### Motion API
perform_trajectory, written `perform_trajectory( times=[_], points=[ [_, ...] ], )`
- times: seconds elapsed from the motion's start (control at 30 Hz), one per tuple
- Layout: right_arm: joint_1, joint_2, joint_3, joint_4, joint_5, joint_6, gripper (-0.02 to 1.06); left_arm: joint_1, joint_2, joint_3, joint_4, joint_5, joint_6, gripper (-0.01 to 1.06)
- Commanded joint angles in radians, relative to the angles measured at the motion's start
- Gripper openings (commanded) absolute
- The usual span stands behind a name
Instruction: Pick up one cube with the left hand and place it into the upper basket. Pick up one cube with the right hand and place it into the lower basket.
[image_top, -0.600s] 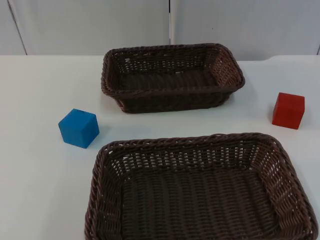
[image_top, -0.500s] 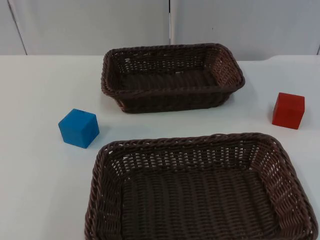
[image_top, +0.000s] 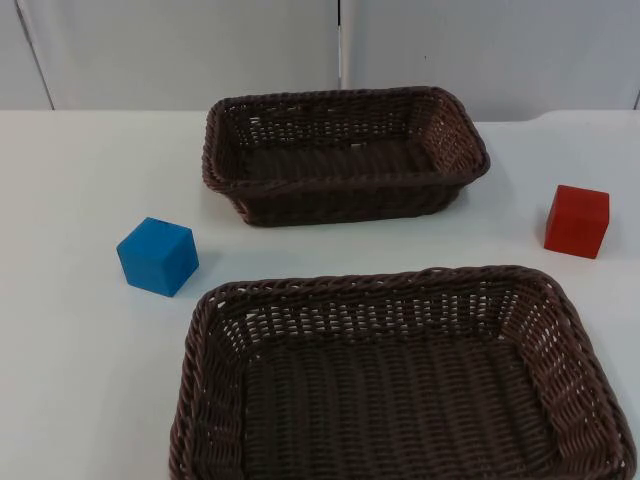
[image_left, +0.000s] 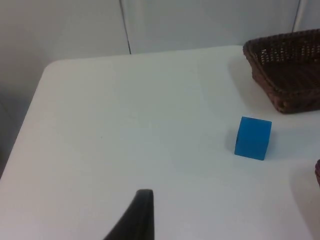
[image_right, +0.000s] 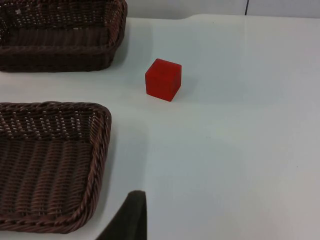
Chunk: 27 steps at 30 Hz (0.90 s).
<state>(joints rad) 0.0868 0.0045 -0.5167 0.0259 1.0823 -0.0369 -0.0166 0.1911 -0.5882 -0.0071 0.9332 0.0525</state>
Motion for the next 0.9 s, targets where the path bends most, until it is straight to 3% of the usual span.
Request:
perform_trajectory(
  times=[0.0,0.47,0.87],
  points=[
    [0.002,-0.005,0.000,0.002,-0.003,-0.004,1.05,-0.005,0.024,-0.016,-0.013,-0.025,-0.006,1.05],
    [0.002,-0.005,0.000,0.002,-0.003,-0.004,1.05,-0.005,0.295,-0.057,-0.044,-0.138,-0.004,1.05],
    [0.002,-0.005,0.000,0.002,-0.003,-0.004,1.05,-0.005,0.558,-0.132,-0.178,-0.228,0.119,1.05]
  ],
)
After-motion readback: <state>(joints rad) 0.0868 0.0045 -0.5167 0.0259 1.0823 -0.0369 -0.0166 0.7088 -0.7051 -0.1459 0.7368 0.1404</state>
